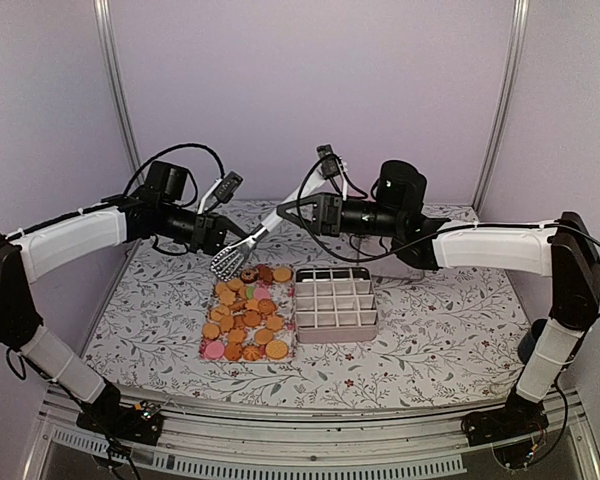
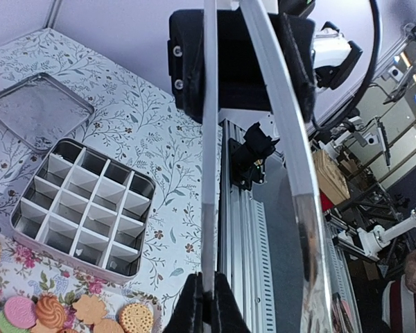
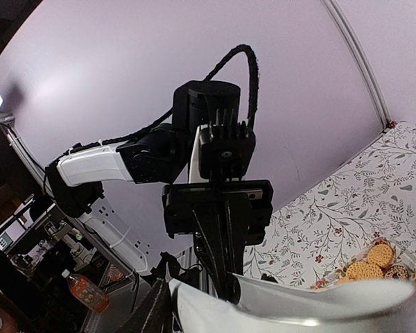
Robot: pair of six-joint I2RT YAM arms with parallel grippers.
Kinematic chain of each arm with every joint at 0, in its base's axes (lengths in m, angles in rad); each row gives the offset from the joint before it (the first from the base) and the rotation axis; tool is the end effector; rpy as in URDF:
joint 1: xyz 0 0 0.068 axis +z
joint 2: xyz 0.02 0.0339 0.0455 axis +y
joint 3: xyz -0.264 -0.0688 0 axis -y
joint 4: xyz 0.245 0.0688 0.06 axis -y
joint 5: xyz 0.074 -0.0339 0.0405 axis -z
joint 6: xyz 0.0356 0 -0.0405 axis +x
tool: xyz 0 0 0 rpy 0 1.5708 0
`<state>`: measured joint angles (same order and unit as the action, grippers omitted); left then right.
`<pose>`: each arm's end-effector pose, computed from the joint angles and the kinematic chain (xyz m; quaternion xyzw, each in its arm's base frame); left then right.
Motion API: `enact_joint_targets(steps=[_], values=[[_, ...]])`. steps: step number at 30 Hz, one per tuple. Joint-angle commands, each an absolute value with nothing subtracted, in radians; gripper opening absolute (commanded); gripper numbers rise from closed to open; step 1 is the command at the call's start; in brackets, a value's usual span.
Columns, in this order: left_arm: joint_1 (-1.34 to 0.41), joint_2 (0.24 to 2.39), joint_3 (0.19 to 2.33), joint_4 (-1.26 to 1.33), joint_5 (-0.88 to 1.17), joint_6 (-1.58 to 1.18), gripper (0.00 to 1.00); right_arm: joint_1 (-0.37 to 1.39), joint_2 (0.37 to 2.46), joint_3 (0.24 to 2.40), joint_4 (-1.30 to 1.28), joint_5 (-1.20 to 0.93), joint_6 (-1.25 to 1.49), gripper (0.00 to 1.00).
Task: Pack the cookies
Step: Pass from the left arm to the right, then pick up the fake cookies from the plate.
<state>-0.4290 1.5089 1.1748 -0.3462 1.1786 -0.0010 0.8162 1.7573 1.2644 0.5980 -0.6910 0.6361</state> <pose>0.2800 -0.1642 0.2982 0.3932 0.6823 -0.5664 0.2428 0.2671 0.3172 0.3205 -0.3073 0.6043 0.6338 0.3725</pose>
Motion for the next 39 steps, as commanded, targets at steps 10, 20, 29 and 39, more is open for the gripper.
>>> enact_joint_targets(steps=[10,20,29,39], values=[[-0.383,1.458,1.137,-0.334,1.031,0.088,0.51,0.832,1.774,1.328,0.549,-0.608,0.600,0.31],[-0.171,1.419,1.139,-0.457,0.827,0.192,0.99,0.831,1.766,1.356,0.386,-0.445,0.426,0.30],[-0.049,1.345,1.022,-0.529,0.638,0.299,0.99,0.842,1.824,1.395,0.286,-0.289,0.292,0.32],[0.093,1.222,0.848,-0.556,0.568,0.412,0.99,0.911,1.872,1.384,0.218,-0.093,0.147,0.34]])
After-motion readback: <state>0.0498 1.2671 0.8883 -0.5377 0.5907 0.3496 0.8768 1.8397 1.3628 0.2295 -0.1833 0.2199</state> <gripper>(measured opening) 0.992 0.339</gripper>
